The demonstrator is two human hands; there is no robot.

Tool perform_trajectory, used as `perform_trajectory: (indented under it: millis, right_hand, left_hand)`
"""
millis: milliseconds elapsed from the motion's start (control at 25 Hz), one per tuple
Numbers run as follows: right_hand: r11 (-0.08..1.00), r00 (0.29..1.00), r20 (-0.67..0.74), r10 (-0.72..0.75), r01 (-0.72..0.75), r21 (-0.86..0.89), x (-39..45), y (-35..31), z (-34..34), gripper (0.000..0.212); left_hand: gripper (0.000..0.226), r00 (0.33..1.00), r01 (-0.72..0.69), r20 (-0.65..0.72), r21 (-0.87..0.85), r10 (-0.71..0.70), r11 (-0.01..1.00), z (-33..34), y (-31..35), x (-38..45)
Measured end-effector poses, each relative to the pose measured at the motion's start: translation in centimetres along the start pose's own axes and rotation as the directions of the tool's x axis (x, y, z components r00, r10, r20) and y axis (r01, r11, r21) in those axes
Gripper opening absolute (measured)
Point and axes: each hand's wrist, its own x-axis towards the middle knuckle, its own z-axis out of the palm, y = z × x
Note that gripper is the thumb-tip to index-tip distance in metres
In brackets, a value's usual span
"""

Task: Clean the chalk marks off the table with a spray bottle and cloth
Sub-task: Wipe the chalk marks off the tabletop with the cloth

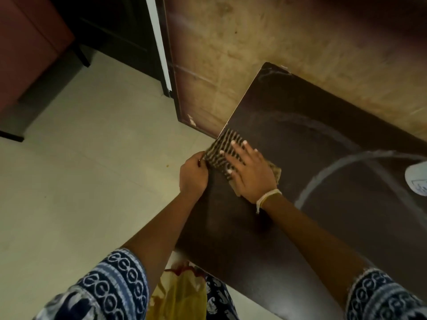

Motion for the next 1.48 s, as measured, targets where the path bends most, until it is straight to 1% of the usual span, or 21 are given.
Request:
perform_trajectory:
  millis: [120, 200, 240, 320, 360, 440, 520, 600, 680, 760, 840, 920, 1000, 1080, 1160, 1240, 1280, 1320, 1360, 1400, 1480]
  right_hand:
    - [0.989, 0.987, -0.050, 0.150, -0.151, -0.005, 6.7, 6.9, -1.4, 0.052]
    - [0.965, 0.964, -0.053, 0.262, -0.262, 0.003, 10.3, 11.7, -2.3, 0.052]
    - [0.950, 0.948, -0.061, 0.313, -0.312, 0.012, 11.7, 13.6, -2.7, 0.053]
    - [0.925, 0.920, -0.094, 0.379, -0.380, 0.017, 12.9, 14.3, -3.0, 0.054]
    - [0.931, 0.926, -0.102, 0.364, -0.366, 0.002, 12.6, 13.3, -3.0, 0.055]
    - [0.976, 0.974, -0.083, 0.211, -0.214, -0.028, 10.1, 9.5, -2.5, 0.056]
    - [0.999, 1.000, -0.019, -0.022, 0.022, -0.039, 6.1, 4.4, -1.3, 0.054]
    - [0.981, 0.980, 0.045, -0.194, 0.195, -0.016, 3.3, 1.1, -0.6, 0.054]
    - [0.963, 0.962, 0.058, -0.269, 0.270, -0.010, 5.0, 2.5, -1.0, 0.053]
    - [0.983, 0.984, 0.028, -0.179, 0.180, -0.047, 9.5, 6.4, -1.8, 0.052]
    - [0.998, 1.000, 0.004, 0.028, -0.027, -0.053, 14.0, 10.9, -3.1, 0.054]
    - [0.977, 0.977, -0.006, 0.212, -0.212, -0.001, 16.9, 13.3, -3.7, 0.053]
    - [0.951, 0.951, -0.035, 0.306, -0.304, 0.056, 17.1, 12.2, -3.6, 0.053]
    - [0.964, 0.963, -0.049, 0.266, -0.264, 0.038, 14.0, 9.0, -2.8, 0.054]
    - [0.994, 0.994, -0.010, 0.109, -0.109, -0.005, 8.9, 5.5, -1.7, 0.054]
    - [1.000, 0.999, 0.036, -0.027, 0.027, -0.002, 5.1, 5.0, -1.4, 0.054]
    - [1.000, 0.999, 0.023, -0.027, 0.026, 0.011, 4.8, 6.4, -1.6, 0.054]
    - [0.999, 0.999, -0.012, 0.044, -0.044, 0.019, 5.0, 8.4, -1.9, 0.054]
    - [0.985, 0.984, -0.059, 0.169, -0.167, 0.033, 5.6, 10.9, -2.2, 0.055]
    - [0.949, 0.944, -0.095, 0.316, -0.312, 0.052, 6.0, 13.8, -2.6, 0.055]
    - [0.810, 0.800, -0.129, 0.586, -0.578, 0.096, 5.7, 19.6, -3.2, 0.056]
  left_hand:
    - [0.032, 0.994, -0.021, -0.104, 0.181, 0.041, 0.983, 1.7, 1.0, 0.1]
    - [0.035, 0.987, -0.038, -0.133, 0.333, 0.087, 0.942, 2.1, 0.8, -0.4]
    - [0.036, 0.983, -0.042, -0.152, 0.371, 0.106, 0.928, 2.3, 0.7, -0.5]
    - [0.036, 0.976, -0.048, -0.177, 0.395, 0.127, 0.917, 2.3, 0.7, -0.4]
    - [0.036, 0.975, -0.053, -0.180, 0.396, 0.134, 0.917, 2.3, 0.7, -0.4]
    - [0.033, 0.970, -0.058, -0.194, 0.406, 0.148, 0.912, 2.5, 0.9, -0.6]
    - [0.030, 0.969, -0.037, -0.206, 0.425, 0.136, 0.905, 2.6, 0.8, -0.5]
    - [0.031, 0.974, -0.023, -0.194, 0.435, 0.118, 0.900, 2.7, 0.6, -0.5]
    - [0.028, 0.978, -0.005, -0.186, 0.442, 0.097, 0.897, 2.6, 0.7, -0.5]
    - [0.025, 0.979, 0.014, -0.187, 0.449, 0.079, 0.893, 2.6, 0.8, -0.4]
    - [0.026, 0.979, -0.004, -0.179, 0.454, 0.096, 0.891, 2.6, 0.9, -0.5]
    - [0.028, 0.978, -0.016, -0.177, 0.455, 0.108, 0.891, 2.5, 0.9, -0.5]
    - [0.030, 0.980, -0.020, -0.168, 0.460, 0.109, 0.888, 2.3, 0.7, -0.5]
    - [0.032, 0.983, -0.060, -0.126, 0.462, 0.132, 0.885, 2.2, 0.2, -0.8]
    - [0.034, 0.980, -0.127, -0.078, 0.473, 0.185, 0.872, 2.4, -0.1, -0.9]
    - [0.040, 0.959, -0.204, -0.046, 0.573, 0.279, 0.794, 2.8, -0.2, -0.6]
    - [0.044, 0.942, -0.254, -0.009, 0.631, 0.334, 0.733, 3.0, 0.0, -0.4]
    - [0.048, 0.922, -0.317, 0.050, 0.669, 0.385, 0.672, 3.1, 0.4, -0.1]
    - [0.050, 0.898, -0.382, 0.118, 0.685, 0.423, 0.620, 3.4, 1.0, 0.2]
    - [0.053, 0.878, -0.436, 0.182, 0.686, 0.443, 0.583, 3.8, 1.7, 0.7]
    - [0.059, 0.850, -0.507, 0.280, 0.663, 0.446, 0.550, 5.3, 3.5, 2.1]
